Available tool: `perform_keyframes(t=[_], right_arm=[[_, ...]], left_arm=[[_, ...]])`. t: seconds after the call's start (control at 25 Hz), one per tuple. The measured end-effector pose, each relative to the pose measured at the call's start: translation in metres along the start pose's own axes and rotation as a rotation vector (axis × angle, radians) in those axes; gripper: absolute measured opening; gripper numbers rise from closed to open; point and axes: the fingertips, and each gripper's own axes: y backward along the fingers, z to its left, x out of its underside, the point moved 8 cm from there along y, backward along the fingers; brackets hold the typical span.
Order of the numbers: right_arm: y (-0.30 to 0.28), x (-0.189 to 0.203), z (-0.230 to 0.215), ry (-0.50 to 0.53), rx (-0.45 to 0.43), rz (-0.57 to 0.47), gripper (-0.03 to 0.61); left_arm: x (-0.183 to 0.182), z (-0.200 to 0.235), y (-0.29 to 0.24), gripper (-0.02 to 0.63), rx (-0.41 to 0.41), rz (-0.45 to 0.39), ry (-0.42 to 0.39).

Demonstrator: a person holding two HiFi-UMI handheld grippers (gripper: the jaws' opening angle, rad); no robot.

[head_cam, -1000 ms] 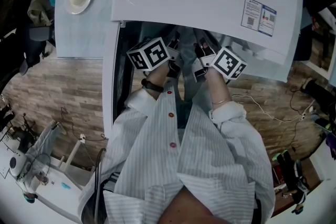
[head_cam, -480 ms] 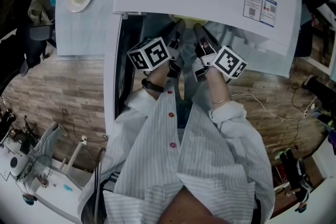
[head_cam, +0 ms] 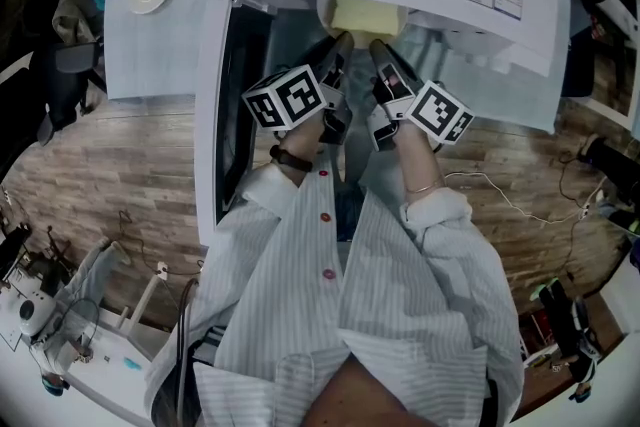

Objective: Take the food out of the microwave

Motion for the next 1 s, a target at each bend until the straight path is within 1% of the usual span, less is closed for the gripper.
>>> perform_keyframes(t=[0.12,0.32,0.56,0.72,0.88,1.0], right_arm=[[0.008,0.002,0.001,0.005,-0.005,-0.004,0.072],[0.017,0.002,0.000,0.010,-0.018,0.001,0.072],[0.026,0.004,0.001,0.002,-0.036,0.020,0.072],[0.036,0.002,0.000,0.010,-0.054,0.047,0.071],[0.048,0.000,-0.001,0.026,-0.079,0.078,0.072],[0.057,0.000,0.000,0.043,-0.100,0.104,0.072]], left_arm=[[0.004,-0.005,0.004,0.077,0.002,0.000,-0.015],[0.012,-0.013,0.008,0.075,0.013,-0.021,-0.012],[0.019,-0.019,0.016,0.074,-0.002,-0.039,-0.015],[0.030,-0.027,0.022,0.074,-0.030,-0.076,0.003],[0.044,-0.039,0.027,0.074,-0.025,-0.118,0.021],[0.054,-0.044,0.035,0.074,-0.042,-0.148,0.037]])
